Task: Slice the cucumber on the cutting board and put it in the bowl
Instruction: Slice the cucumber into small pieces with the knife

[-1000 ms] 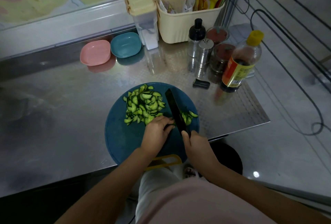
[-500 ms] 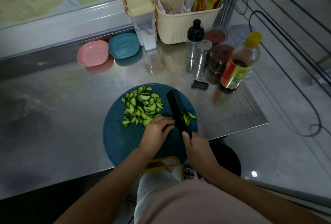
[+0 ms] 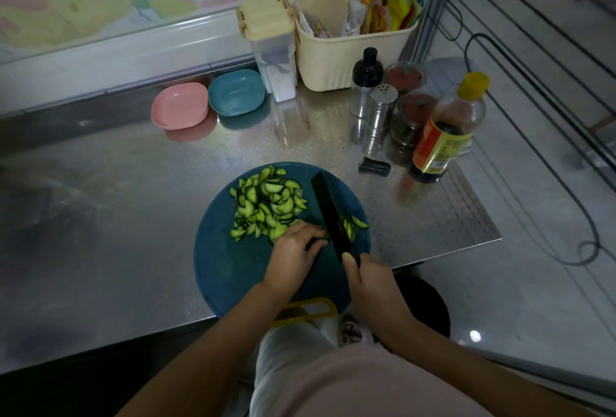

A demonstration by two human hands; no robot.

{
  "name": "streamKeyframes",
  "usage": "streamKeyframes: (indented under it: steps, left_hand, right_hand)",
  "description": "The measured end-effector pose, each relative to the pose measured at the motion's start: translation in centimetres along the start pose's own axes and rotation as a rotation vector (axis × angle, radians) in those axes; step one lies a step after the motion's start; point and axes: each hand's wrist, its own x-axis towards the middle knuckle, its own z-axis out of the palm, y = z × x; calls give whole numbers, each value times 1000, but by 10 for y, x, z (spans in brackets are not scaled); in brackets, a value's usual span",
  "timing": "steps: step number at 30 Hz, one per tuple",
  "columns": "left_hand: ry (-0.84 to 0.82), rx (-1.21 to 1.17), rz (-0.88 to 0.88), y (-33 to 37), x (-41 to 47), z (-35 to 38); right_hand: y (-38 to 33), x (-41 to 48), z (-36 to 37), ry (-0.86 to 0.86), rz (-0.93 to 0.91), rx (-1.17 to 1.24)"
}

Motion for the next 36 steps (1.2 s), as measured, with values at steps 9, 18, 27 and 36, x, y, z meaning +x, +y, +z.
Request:
streamKeyframes:
  steps: [9, 18, 27, 36]
  left_hand:
    - [8, 19, 26, 2, 1, 0]
    - [-20, 7, 51, -2, -1, -4]
    - [-22, 7, 24, 2, 8, 1]
    - [18, 1, 27, 1, 6, 1]
  right_hand:
    - [-3, 2, 6, 19, -37, -81]
    - [-5, 4, 5, 50, -2, -12]
    - [-4, 4, 1, 50, 12, 75]
    - [-5, 1, 0, 28, 7, 64]
